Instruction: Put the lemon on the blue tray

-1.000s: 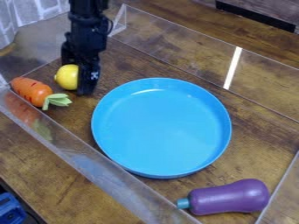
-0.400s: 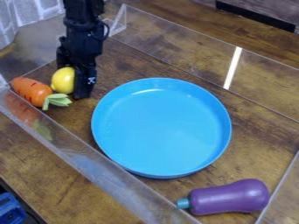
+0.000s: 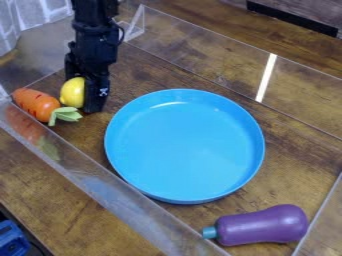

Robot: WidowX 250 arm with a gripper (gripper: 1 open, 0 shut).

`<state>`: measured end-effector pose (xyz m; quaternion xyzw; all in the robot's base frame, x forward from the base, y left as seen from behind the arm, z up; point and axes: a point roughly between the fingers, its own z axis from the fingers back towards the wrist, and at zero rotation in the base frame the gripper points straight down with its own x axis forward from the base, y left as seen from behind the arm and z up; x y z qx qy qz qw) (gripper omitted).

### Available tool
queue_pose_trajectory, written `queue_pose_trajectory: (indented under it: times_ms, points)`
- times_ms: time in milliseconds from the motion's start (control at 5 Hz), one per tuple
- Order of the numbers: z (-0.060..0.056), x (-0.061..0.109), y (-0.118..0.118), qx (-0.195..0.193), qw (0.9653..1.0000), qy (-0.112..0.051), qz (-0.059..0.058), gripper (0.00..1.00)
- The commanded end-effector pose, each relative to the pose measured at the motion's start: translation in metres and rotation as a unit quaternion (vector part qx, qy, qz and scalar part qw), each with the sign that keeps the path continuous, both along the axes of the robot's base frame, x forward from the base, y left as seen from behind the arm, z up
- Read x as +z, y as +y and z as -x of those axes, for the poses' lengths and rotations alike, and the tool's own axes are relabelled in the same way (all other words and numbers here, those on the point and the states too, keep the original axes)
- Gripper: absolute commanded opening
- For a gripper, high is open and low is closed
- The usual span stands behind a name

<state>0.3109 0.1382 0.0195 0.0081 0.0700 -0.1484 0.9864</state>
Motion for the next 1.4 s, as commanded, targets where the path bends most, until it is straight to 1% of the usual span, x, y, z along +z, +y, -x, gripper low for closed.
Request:
queue_pose_trajectory:
  times_ms: [0, 400, 600, 800, 1000, 1200]
  points:
    - [-0.005, 0.008, -0.007, -0.02, 0.9996, -0.02, 0.007, 1.0]
    - [-0.011, 0.007, -0.012, -0.03, 0.9991, -0.027, 0.016, 1.0]
    - [-0.01, 0.006, -0.005, -0.029, 0.999, -0.03, 0.019, 1.0]
    - [-0.008, 0.009, 0.001, -0.029, 0.999, -0.028, 0.018, 0.0]
    - [-0.012, 0.017, -0.002, -0.049, 0.9983, -0.028, 0.015, 0.0]
    - [-0.017, 0.028, -0.006, -0.067, 0.9973, -0.03, 0.01, 0.0]
